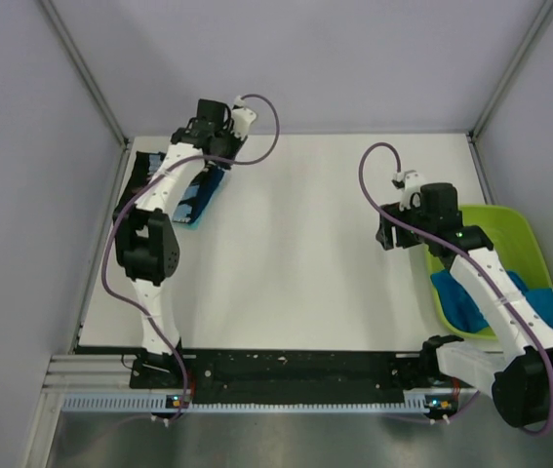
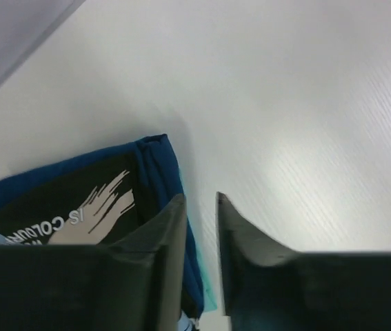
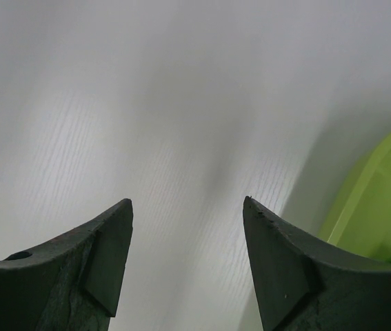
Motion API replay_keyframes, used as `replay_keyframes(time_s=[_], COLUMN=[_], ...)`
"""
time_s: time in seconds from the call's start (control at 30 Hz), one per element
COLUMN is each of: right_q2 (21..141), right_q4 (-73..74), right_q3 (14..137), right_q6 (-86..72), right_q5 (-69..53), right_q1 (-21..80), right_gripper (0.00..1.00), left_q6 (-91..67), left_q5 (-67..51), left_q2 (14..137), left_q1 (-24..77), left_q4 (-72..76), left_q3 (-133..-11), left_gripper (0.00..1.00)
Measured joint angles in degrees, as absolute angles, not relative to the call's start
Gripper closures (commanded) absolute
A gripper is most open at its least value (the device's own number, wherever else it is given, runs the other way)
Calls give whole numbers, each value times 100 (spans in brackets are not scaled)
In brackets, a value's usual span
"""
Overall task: Fold and stack the t-shirts
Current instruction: Smooth out wrinkles on the folded tshirt
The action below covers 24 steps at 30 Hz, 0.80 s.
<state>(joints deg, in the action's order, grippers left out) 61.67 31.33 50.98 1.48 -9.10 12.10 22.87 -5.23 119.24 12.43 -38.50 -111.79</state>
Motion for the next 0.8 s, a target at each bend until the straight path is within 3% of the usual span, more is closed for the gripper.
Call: replay_keyframes(time_s=[0.03,0.07,0.5,0.8], right_q2=[6160,6156,6121,6123], right_q4=[3133,3135,3138,3138], right_q3=[5098,5098,5098,5098], right_q6=[148,148,152,154], right_q5=[-910,-910,-908,-893], right_q1=[1210,1210,1210,1210], right_gripper=[35,35,35,35], left_q6=[2316,2316,2895,3293], left_q5=[-515,-499,1173,2744], left_q2=[11782,11727,13461,14490], left_q1=[1317,1369,1498,1177], left_q4=[-3839,-3835,-4554,-4351], left_q3=[-11083,-11048,-11358,-12630], left_gripper=[98,100,100,100])
